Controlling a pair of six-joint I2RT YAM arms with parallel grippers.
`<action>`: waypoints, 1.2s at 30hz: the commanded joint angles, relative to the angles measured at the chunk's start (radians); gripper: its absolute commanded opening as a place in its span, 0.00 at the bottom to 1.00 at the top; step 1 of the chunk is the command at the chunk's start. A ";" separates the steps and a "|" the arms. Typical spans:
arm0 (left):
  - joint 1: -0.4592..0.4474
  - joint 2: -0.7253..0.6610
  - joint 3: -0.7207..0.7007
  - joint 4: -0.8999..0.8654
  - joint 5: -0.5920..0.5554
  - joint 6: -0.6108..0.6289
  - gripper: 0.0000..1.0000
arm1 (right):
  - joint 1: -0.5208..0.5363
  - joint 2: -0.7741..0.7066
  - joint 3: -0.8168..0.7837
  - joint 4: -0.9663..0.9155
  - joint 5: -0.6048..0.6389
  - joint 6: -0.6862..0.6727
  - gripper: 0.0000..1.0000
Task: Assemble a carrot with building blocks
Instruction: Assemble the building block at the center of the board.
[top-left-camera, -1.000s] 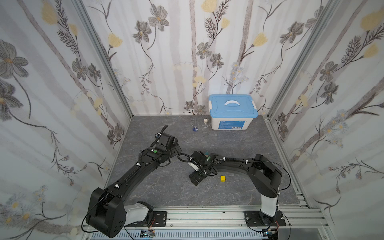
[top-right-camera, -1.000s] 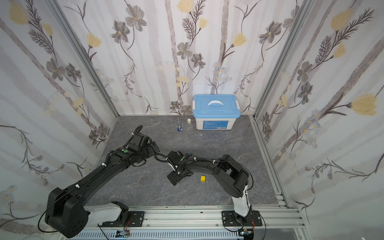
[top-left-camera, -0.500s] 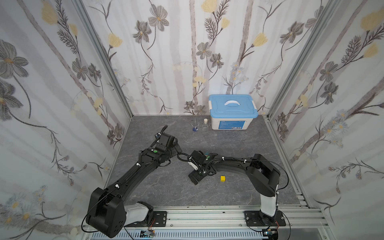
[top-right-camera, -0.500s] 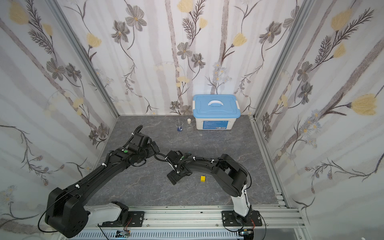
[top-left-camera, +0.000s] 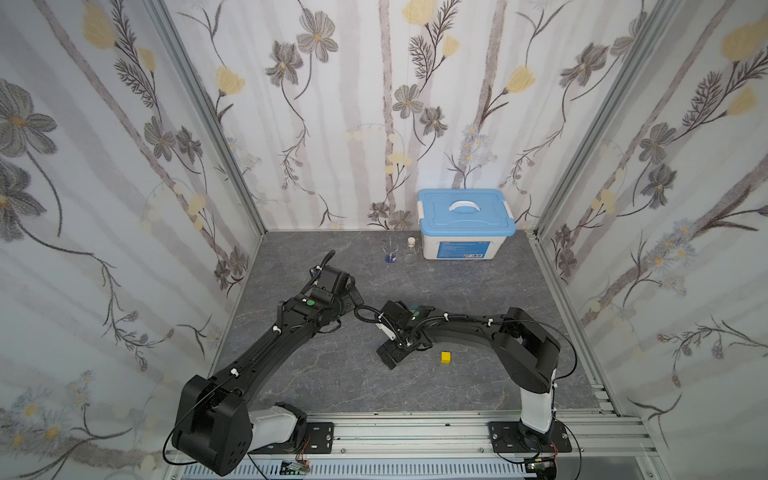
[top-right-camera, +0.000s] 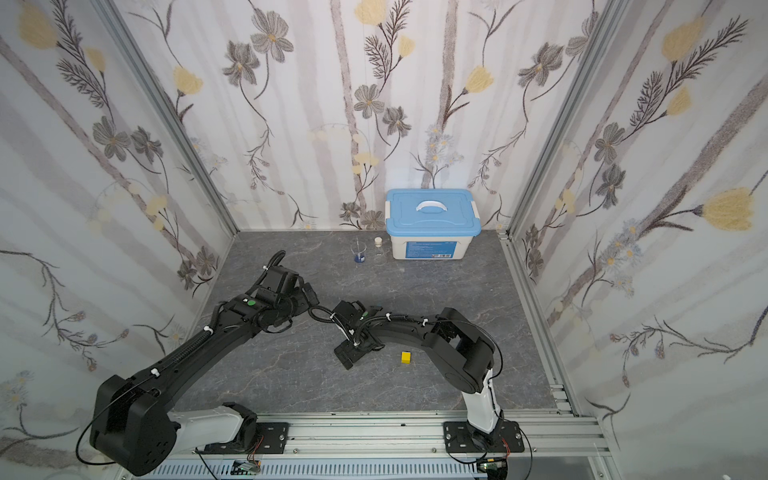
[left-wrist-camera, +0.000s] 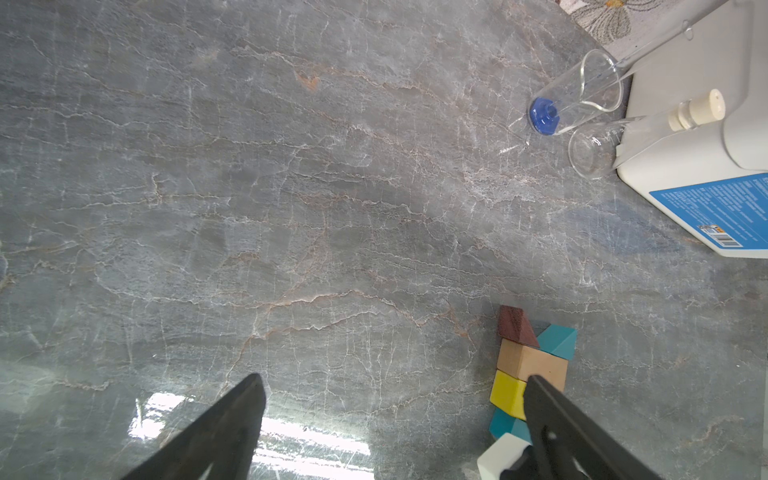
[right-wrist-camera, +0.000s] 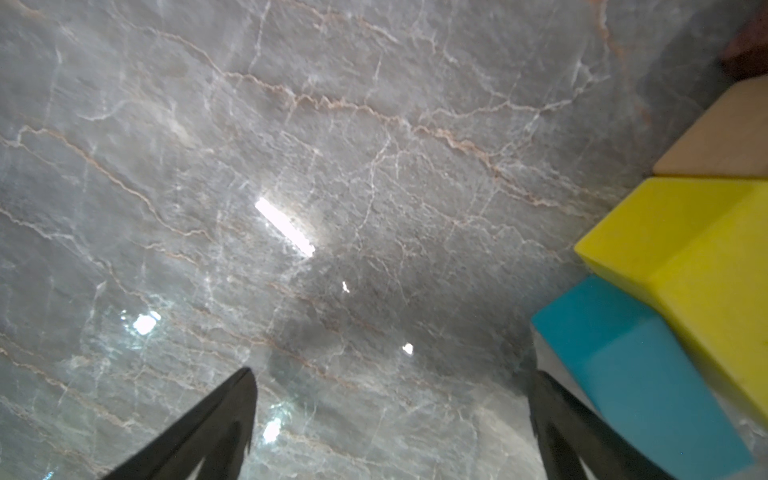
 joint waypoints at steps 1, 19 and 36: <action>0.000 -0.003 -0.002 0.009 -0.005 -0.004 1.00 | -0.002 -0.004 -0.006 -0.034 0.000 0.008 1.00; 0.000 0.003 0.000 0.017 -0.001 -0.007 1.00 | -0.016 -0.005 -0.009 -0.057 0.011 0.003 1.00; 0.000 0.004 0.004 0.025 -0.004 -0.010 1.00 | -0.020 -0.170 -0.037 -0.145 -0.022 -0.002 1.00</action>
